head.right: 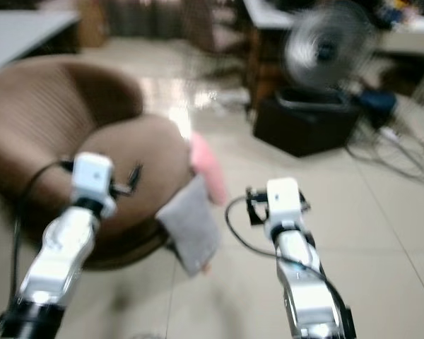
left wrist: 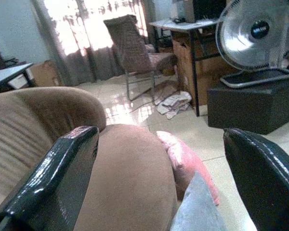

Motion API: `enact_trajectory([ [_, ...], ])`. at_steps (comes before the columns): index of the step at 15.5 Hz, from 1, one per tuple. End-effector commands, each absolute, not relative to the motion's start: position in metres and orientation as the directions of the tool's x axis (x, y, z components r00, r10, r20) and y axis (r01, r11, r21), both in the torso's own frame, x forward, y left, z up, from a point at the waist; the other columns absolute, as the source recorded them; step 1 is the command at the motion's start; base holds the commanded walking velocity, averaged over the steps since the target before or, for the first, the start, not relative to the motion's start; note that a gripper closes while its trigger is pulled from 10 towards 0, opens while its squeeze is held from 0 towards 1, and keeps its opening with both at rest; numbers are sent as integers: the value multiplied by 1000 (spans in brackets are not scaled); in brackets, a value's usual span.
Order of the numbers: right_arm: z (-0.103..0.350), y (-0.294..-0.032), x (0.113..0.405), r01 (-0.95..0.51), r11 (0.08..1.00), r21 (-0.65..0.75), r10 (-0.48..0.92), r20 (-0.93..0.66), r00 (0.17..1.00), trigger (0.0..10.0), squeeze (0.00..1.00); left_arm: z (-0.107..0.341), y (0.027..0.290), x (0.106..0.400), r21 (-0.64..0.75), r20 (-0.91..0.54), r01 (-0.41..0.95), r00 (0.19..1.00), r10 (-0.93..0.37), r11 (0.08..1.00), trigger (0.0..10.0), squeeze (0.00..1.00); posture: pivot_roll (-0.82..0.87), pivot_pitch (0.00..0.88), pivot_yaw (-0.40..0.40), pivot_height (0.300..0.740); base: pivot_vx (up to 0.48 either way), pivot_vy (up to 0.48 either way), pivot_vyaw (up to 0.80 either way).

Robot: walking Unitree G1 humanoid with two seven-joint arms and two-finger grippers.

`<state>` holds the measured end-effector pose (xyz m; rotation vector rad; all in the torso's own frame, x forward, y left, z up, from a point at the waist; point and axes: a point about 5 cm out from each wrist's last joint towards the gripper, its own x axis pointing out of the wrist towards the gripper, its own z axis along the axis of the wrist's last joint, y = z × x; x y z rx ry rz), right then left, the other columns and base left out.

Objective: Move the pillow to the sofa from floor

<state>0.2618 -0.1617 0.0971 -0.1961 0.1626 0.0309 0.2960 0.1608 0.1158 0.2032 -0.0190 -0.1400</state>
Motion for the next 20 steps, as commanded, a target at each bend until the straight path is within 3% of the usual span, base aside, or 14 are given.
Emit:
enact_trajectory([
  [1,96,-167,261,-60,974,-216,24,-165,986,10000,0,115,158,297,188,4,134,990,-137,973,10000,0,-71,0,17,740,337,0,0],
  [6,92,-161,259,-146,952,-270,101,-175,979,10000,0,115,164,298,186,7,109,994,-112,976,10000,0,-70,0,11,740,341,0,320],
  [20,87,-166,258,-104,962,-254,58,-185,981,10000,0,112,156,297,178,0,152,988,-154,972,10000,0,-74,0,13,740,340,0,54],
])
